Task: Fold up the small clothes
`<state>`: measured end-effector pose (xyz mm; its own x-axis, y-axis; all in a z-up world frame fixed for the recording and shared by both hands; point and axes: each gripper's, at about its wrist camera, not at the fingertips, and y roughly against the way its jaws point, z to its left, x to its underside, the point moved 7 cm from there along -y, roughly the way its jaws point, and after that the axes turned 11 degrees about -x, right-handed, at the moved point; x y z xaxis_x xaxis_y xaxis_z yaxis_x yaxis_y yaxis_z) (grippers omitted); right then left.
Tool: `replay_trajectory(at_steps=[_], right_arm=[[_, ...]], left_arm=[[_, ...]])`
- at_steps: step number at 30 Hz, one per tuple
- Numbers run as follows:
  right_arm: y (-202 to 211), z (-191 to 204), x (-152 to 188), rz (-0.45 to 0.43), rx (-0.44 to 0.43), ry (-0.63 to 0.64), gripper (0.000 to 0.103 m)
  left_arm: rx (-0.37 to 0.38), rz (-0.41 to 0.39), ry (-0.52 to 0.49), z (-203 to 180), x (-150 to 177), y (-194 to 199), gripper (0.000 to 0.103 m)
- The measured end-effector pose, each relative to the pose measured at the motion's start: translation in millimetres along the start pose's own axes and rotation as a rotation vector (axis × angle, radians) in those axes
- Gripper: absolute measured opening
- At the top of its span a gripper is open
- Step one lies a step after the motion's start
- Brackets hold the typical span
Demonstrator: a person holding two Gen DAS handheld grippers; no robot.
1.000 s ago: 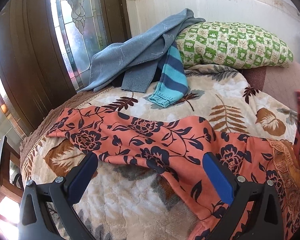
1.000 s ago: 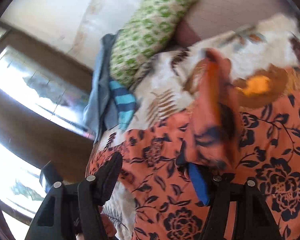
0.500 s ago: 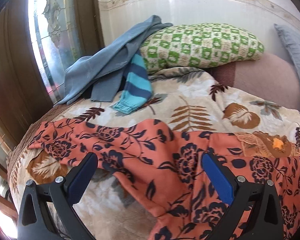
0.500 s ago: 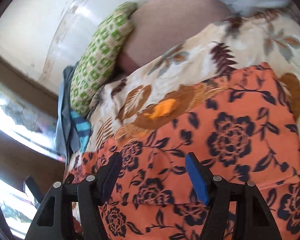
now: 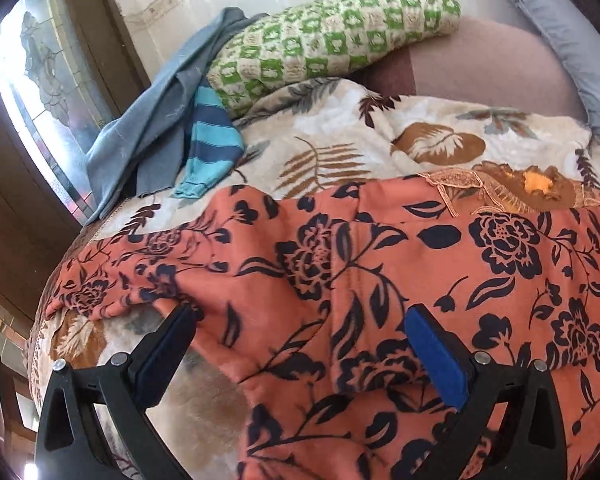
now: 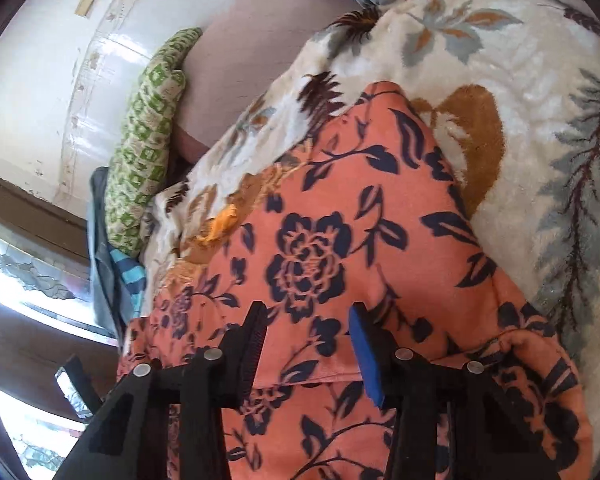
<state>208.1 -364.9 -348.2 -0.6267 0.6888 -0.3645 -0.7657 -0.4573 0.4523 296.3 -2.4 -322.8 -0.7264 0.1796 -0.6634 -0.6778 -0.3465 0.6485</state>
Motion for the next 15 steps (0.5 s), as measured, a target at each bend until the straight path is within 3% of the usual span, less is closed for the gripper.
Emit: replay_trajectory(at_steps=[2,7,10,13,15], right_arm=[[-6.0,15.2,7.0,0.045,-0.022,0.041,0.046],[-30.0,23.4,31.4,0.169,0.013,0.056,0.046],[-39.1,18.7,45.5,0.245,0.067,0.07,0.047],[-41.3,19.1,47.8,0.264,0.087,0.089,0.047],[-43.0,14.6,46.1,0.275,0.082,0.067,0.047]], left_arm=[[0.004,0.007,0.082,34.1,2.2,5.9,0.103],[-0.02,0.099,0.337,143.0,12.6,-3.0,0.103],[-0.045,0.204,0.476,210.3,27.9,-26.0,0.103],[-0.099,0.293,0.639,275.1,44.3,-53.7,0.103],[-0.071,0.344,0.727,302.6,50.9,-73.6,0.103]])
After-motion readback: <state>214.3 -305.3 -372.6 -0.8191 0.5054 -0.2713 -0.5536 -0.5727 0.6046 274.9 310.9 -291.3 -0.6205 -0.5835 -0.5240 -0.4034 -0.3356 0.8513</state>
